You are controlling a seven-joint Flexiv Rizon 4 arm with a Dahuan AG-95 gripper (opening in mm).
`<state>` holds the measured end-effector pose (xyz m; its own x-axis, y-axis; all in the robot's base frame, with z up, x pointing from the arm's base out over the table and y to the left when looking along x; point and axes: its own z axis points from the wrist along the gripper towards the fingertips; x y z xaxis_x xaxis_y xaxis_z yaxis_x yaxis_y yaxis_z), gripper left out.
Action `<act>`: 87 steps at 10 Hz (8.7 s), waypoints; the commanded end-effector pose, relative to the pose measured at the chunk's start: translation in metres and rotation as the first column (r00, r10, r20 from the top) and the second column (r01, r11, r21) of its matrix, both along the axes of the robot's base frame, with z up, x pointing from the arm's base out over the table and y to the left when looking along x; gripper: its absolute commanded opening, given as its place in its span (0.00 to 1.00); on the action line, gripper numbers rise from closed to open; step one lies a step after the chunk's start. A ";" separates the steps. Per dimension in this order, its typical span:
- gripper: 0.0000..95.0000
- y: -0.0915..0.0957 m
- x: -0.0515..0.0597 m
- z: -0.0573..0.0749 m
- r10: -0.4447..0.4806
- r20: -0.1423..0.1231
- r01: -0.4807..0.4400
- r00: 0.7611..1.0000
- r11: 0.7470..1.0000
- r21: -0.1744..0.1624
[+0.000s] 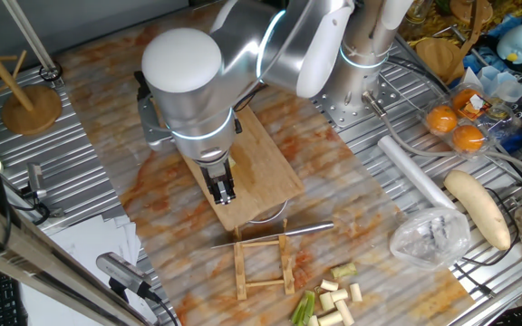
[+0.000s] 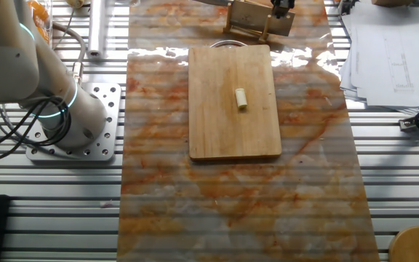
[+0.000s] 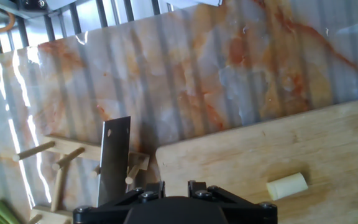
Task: Chop the scallions
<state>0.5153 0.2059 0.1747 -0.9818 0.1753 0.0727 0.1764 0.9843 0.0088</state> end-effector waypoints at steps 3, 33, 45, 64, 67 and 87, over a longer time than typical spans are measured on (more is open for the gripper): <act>0.20 0.000 0.000 0.000 0.001 0.001 -0.001 1.000 1.000 0.000; 0.00 -0.009 -0.022 0.023 0.177 0.001 -0.177 0.984 0.984 0.035; 0.20 0.082 -0.028 -0.018 0.000 -0.021 0.000 1.000 0.999 -0.032; 0.00 0.100 -0.032 -0.037 0.082 -0.023 -0.082 0.996 0.996 0.024; 0.20 0.100 -0.032 -0.037 0.081 -0.039 -0.080 0.996 0.996 0.035; 0.20 0.081 -0.039 -0.008 0.082 -0.006 -0.082 0.997 0.997 -0.006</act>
